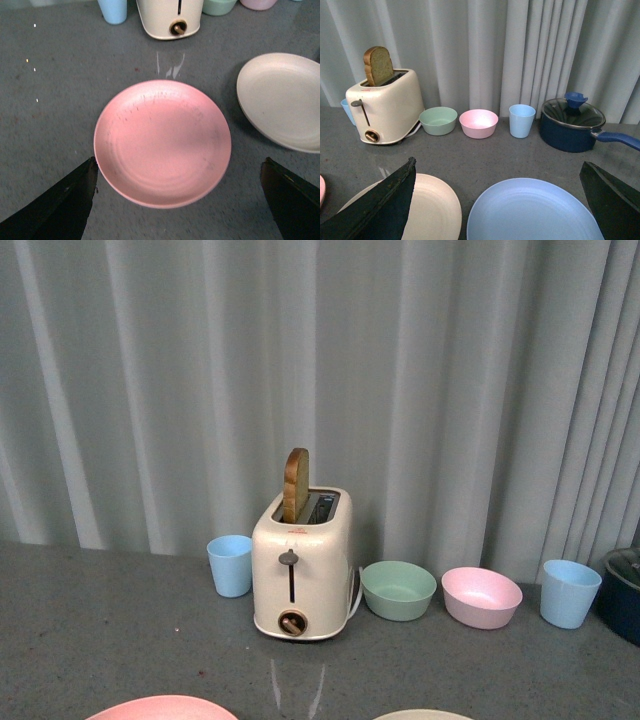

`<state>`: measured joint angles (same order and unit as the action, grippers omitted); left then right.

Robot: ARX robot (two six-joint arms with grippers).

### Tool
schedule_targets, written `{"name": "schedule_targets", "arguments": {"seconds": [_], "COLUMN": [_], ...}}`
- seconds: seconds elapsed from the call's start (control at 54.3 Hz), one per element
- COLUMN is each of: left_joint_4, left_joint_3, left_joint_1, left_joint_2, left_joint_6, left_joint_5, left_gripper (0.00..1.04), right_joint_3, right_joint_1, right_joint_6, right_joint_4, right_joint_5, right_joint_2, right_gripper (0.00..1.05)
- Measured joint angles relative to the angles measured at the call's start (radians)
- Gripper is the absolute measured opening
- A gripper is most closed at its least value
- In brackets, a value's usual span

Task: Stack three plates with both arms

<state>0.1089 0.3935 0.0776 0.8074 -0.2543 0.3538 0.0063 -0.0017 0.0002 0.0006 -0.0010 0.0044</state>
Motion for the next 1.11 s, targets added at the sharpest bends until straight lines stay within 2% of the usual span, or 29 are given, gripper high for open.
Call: {"name": "schedule_targets", "arguments": {"seconds": [0.074,0.24,0.553,0.829,1.106], "left_joint_4": [-0.051,0.030,0.224,0.331,0.370], "left_joint_3": [0.109,0.367,0.727,0.846,0.858], "left_joint_1": [-0.001,0.006,0.063,0.079,0.078], "left_joint_2": [0.192,0.607,0.969,1.109,1.178], "left_joint_6": [-0.039,-0.145,-0.270,-0.304,-0.303], "left_joint_5": [-0.015,-0.019,-0.099,-0.127,-0.129], "left_gripper": [0.98,0.98,0.98,0.98,0.98], "right_joint_3": [0.000,0.000,0.000,0.000,0.000], "right_joint_1": [0.000,0.000,0.000,0.000,0.000], "right_joint_6": [0.000,0.000,0.000,0.000,0.000], "right_joint_4": [0.000,0.000,0.000,0.000,0.000], "right_joint_5": [0.000,0.000,0.000,0.000,0.000], "right_joint_2": [0.000,0.000,0.000,0.000,0.000], "right_gripper": [0.97,0.97,0.97,0.97,0.97]}}
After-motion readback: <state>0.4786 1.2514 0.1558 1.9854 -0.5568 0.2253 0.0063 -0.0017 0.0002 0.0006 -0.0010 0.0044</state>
